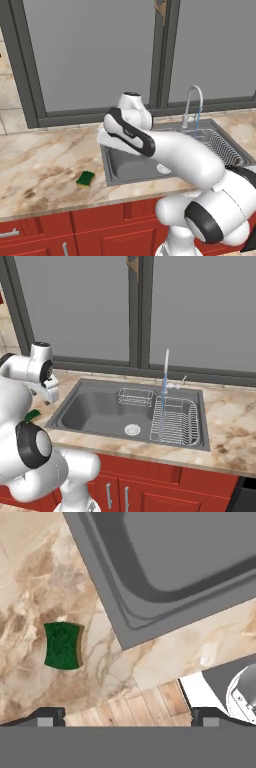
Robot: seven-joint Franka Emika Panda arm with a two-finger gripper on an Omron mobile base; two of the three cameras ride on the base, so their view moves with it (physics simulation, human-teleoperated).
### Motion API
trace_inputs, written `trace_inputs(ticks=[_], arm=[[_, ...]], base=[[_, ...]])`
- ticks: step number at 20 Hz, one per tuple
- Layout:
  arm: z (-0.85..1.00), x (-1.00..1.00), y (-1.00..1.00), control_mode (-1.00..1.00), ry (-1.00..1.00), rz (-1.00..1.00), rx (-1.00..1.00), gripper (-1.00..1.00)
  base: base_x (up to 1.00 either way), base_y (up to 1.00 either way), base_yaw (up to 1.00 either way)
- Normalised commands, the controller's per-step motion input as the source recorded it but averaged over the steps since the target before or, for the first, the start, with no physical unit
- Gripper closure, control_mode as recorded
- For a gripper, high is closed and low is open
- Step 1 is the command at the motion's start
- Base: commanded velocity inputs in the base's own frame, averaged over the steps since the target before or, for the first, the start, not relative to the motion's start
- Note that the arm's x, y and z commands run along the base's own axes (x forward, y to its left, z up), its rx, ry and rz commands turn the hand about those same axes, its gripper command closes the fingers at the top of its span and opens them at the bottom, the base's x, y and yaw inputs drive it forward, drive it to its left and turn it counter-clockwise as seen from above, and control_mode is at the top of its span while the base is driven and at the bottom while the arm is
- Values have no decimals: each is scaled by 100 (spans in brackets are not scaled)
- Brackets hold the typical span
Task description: Soak the sponge with water for a few seconds and then drop it inside the sink.
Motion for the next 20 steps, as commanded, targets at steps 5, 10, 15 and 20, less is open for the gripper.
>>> trace_inputs(ticks=[5,10,15,20], arm=[[-2,7,13,-100,1,-18,-2,-100],[-6,14,18,-100,0,0,-1,-100],[-23,3,19,-100,1,0,0,-100],[-43,3,19,-100,0,0,0,-100]], base=[[0,0,0],[0,0,0],[0,0,0],[0,0,0]])
